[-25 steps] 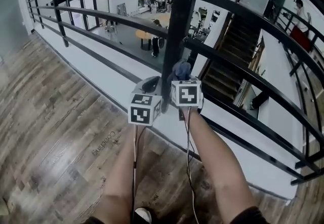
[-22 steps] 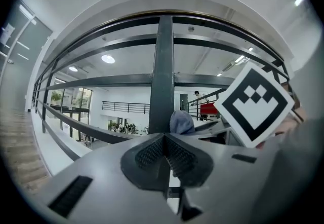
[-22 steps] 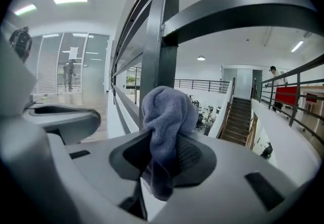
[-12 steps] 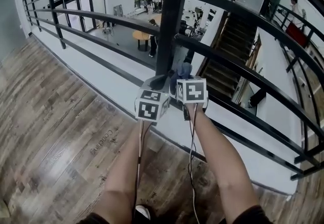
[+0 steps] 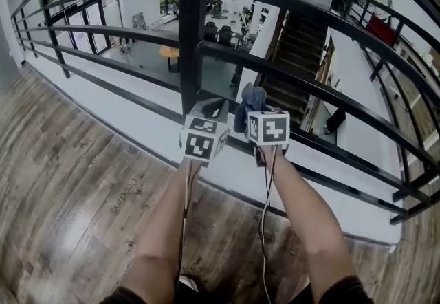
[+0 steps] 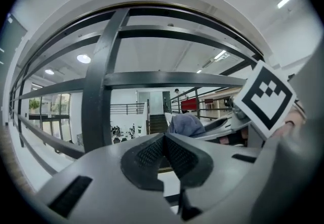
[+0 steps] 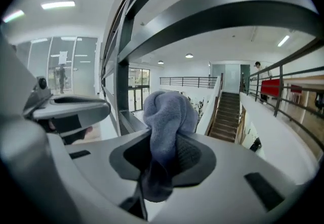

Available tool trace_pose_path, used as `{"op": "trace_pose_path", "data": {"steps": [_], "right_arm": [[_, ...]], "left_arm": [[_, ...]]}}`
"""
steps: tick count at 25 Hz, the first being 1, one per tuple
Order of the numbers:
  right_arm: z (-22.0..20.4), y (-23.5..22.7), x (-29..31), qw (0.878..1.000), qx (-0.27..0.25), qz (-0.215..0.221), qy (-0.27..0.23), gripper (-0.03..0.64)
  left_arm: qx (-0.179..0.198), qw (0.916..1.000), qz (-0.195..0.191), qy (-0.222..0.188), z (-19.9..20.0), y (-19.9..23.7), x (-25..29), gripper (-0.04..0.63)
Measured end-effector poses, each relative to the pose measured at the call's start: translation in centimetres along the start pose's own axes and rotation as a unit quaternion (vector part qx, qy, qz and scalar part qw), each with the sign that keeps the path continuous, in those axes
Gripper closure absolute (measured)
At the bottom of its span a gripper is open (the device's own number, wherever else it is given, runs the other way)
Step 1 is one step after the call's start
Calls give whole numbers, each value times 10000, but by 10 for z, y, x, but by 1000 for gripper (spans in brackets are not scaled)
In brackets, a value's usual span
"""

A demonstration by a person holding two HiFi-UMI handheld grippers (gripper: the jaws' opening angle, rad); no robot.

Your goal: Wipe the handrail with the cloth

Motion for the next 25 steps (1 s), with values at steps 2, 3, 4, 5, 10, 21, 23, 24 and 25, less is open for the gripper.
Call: {"op": "trace_pose_path", "data": {"steps": [2,3,4,5,10,21,23,24,25], "right_arm": [[-7,-17,-14,9997,-184,-134,13,514],[-11,-25,-21,9996,-222,-173,9,513],[-14,-34,-28,9995,-245,-210,-6,514],[-17,-42,-35,9993,-259,-251,-26,512],[-36,-85,-73,9984,-141,-544,-67,514],[-75,-183,-158,9925,-233,-1184,-196,512],[-82,-199,-171,9918,-196,-1251,-194,512],[-86,-207,-177,9913,-178,-1290,-194,512],[-90,-215,-184,9908,-158,-1330,-195,512]], "left_arm": [[126,9998,-132,9,4,-20,6,597],[163,9997,-195,13,6,-30,10,597],[191,9995,-256,16,8,-40,14,597],[211,9993,-321,14,10,-49,17,597],[91,9957,-917,-133,22,-101,26,597],[-501,9874,-1494,-156,29,-209,51,597],[-635,9856,-1547,-235,30,-232,56,597],[-621,9852,-1581,-238,29,-245,59,597],[-561,9849,-1619,-239,29,-258,61,597]]}}
Point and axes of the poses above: the fingertips, and each gripper's own axes: x forward along the fingers, y to its left, z out of its top, the point moved 3 cm from there along -x, backward along the fingers, and after that the axes turned 1 degree about -y, right-handed, at the moved point
